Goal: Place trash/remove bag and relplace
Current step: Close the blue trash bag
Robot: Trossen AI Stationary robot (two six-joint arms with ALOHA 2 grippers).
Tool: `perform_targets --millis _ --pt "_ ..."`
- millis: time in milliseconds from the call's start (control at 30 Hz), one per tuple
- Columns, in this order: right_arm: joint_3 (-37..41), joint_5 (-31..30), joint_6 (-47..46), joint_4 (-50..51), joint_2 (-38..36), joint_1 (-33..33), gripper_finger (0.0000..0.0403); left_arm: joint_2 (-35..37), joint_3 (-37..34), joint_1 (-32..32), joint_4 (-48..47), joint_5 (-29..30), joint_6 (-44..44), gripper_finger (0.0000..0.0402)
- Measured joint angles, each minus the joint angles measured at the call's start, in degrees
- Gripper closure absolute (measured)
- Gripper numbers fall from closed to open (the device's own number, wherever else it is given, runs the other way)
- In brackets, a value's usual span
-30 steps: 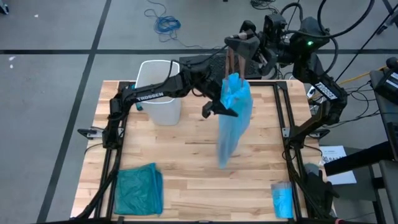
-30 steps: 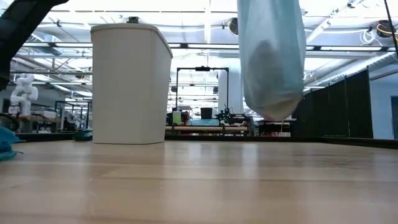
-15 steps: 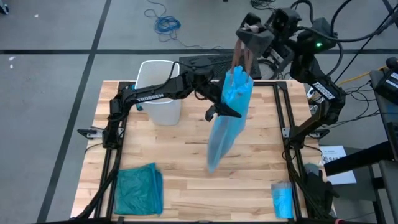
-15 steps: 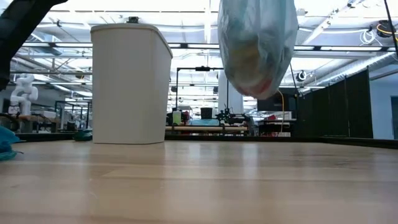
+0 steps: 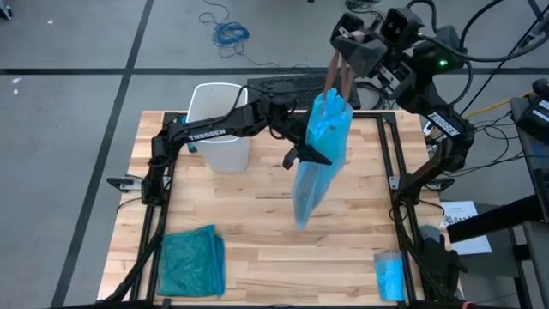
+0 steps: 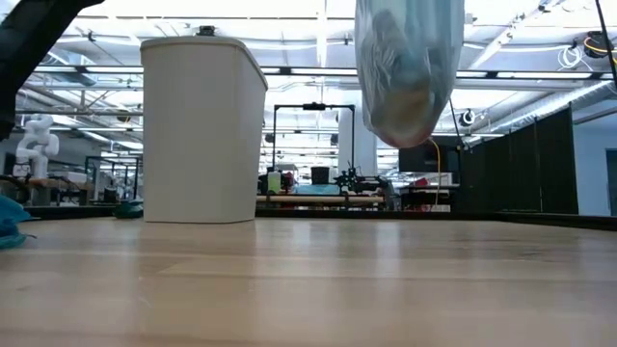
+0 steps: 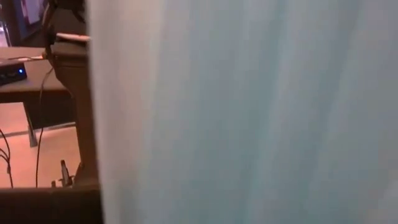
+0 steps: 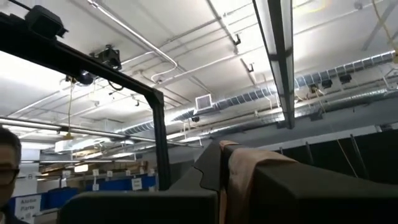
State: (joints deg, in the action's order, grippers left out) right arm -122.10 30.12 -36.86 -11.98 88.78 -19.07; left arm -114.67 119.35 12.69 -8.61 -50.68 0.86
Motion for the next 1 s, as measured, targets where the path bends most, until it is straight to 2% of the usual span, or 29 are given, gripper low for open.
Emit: perform_targets --millis 100,233,433,600,733,900,1000 --pt "-0.01 -0.19 -0.48 0.17 0.12 0.06 0.0403 0.00 0.00 -0.03 -0.49 0.00 -0.14 0.0220" --pt "0.01 1.63 -2.13 -6.80 1.15 0.51 0.0403 0.00 0.00 -0.03 -1.54 0.00 -0.23 0.0220" --pt "-0.10 1.16 -2.22 -3.17 1.61 0.63 0.0403 0.00 0.00 -0.37 -1.57 0.00 -0.22 0.0220" --pt "0.04 3.41 -8.19 -16.20 3.97 1.29 0.0403 -1.74 0.00 -1.09 -1.52 0.00 0.26 0.0220" --pt "-0.12 2.71 -8.09 -10.89 3.64 1.14 0.0403 -2.34 -0.02 -2.06 -1.71 0.02 0.26 0.0220" --pt "0.08 3.00 -8.39 -14.84 3.83 1.60 0.0403 -2.32 -0.02 -2.76 -1.61 0.02 0.15 0.0220" --pt "-0.18 3.22 -8.12 -13.62 2.96 1.57 0.0403 -2.29 -0.02 -2.71 -1.57 0.06 0.07 0.0220"
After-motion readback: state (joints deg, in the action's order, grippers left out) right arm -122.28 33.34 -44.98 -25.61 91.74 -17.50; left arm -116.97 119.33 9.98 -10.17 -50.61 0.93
